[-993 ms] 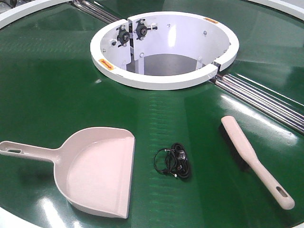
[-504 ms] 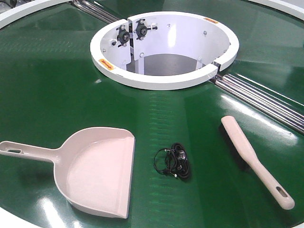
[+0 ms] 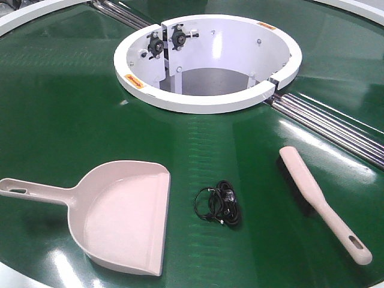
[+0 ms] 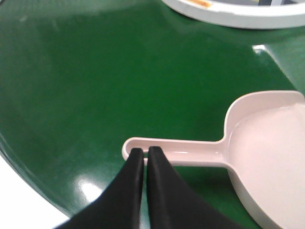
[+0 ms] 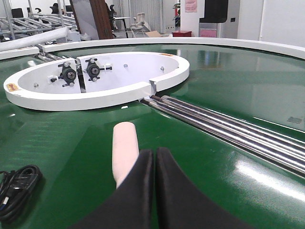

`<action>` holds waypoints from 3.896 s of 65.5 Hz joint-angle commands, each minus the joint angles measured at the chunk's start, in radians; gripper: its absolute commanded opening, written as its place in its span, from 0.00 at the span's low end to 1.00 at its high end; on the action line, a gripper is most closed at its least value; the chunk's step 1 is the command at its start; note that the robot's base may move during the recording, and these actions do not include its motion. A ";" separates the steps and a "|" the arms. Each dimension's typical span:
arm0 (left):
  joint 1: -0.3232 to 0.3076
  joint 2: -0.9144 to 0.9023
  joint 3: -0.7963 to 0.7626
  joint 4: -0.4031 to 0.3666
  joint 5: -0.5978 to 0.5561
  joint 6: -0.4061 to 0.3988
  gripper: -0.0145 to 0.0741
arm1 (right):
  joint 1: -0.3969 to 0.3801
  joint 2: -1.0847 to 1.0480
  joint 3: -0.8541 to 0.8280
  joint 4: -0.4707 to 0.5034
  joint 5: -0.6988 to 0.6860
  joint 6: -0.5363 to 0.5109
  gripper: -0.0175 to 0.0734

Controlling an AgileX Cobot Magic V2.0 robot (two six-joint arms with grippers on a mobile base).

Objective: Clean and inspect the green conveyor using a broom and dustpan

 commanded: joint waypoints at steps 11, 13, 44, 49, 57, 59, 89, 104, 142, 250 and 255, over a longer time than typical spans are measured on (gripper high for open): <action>-0.002 0.036 -0.036 -0.005 -0.065 -0.012 0.27 | -0.003 -0.019 0.020 -0.009 -0.074 -0.007 0.18; -0.002 0.036 -0.036 -0.003 -0.067 -0.012 0.30 | -0.003 -0.019 0.020 -0.009 -0.074 -0.007 0.18; -0.002 0.034 -0.037 -0.066 -0.064 -0.012 0.80 | -0.003 -0.019 0.020 -0.009 -0.074 -0.007 0.18; -0.002 0.034 -0.047 -0.078 -0.049 -0.012 0.80 | -0.003 -0.019 0.020 -0.009 -0.074 -0.007 0.18; -0.002 0.085 -0.142 -0.078 0.053 0.000 0.80 | -0.003 -0.019 0.020 -0.009 -0.074 -0.007 0.18; -0.002 0.105 -0.175 -0.078 0.086 0.005 0.80 | -0.003 -0.019 0.020 -0.009 -0.074 -0.007 0.18; -0.004 0.557 -0.721 -0.392 0.678 0.743 0.80 | -0.003 -0.019 0.020 -0.009 -0.074 -0.007 0.18; -0.013 0.673 -0.745 -0.380 0.599 0.966 0.80 | -0.003 -0.019 0.020 -0.009 -0.074 -0.007 0.18; -0.124 0.743 -0.745 -0.148 0.561 1.151 0.79 | -0.003 -0.019 0.020 -0.009 -0.074 -0.007 0.18; -0.173 0.921 -0.528 -0.048 0.353 1.342 0.25 | -0.003 -0.019 0.020 -0.009 -0.074 -0.007 0.18; -0.182 0.910 -0.528 -0.050 0.353 1.342 0.15 | -0.003 -0.019 0.020 -0.009 -0.074 -0.007 0.18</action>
